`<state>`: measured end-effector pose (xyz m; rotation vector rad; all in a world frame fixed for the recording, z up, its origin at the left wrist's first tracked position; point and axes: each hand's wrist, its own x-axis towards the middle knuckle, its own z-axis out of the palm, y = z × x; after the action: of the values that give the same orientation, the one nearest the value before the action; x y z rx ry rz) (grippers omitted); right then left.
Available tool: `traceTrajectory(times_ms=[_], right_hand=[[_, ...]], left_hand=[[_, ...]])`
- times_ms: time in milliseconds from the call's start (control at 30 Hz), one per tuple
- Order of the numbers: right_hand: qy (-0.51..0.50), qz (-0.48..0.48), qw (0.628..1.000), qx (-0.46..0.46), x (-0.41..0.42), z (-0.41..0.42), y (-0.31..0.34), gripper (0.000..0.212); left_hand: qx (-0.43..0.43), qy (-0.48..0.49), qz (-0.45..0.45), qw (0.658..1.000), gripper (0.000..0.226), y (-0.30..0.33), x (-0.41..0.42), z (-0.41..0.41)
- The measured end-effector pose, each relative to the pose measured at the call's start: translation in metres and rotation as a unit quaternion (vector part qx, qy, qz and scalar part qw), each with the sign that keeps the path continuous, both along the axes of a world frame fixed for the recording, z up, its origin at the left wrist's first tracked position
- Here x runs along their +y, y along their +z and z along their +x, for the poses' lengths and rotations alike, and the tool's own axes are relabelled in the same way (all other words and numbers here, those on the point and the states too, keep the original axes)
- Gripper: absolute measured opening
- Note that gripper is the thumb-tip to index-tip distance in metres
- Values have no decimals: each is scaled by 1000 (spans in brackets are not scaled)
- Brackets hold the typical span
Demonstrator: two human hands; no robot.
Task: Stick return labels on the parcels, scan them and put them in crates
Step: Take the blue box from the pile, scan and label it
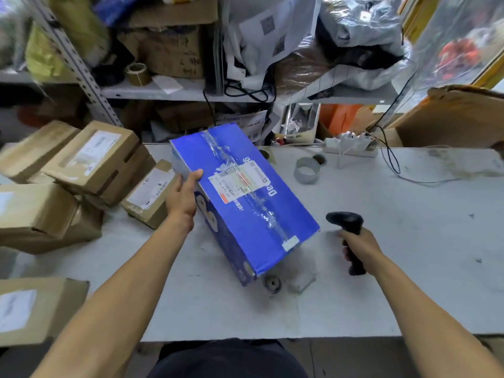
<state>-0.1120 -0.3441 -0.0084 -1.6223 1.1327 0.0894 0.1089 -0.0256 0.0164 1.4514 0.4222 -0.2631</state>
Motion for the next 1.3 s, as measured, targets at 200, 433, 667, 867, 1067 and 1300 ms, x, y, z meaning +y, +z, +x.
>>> traceTrajectory(times_ms=[200,433,667,867,1067,1300], right_hand=[[143,-72,980,-114,-5,36,71,21],[337,-127,907,-220,44,57,132,29],[402,-83,881,-235,75,68,142,24],[398,-38,883,-245,79,74,139,27],[378,-3,891,-250,71,76,132,28],[385,20,889,-247,65,72,132,33]], left_hand=[[-39,-80,139,986,86,30,13,19],[-42,-161,185,969,65,74,17,36],[-72,-189,227,953,70,93,23,49],[-62,-201,240,948,70,96,29,51],[-50,-210,244,945,68,92,30,50],[-41,-215,261,940,70,83,31,48]])
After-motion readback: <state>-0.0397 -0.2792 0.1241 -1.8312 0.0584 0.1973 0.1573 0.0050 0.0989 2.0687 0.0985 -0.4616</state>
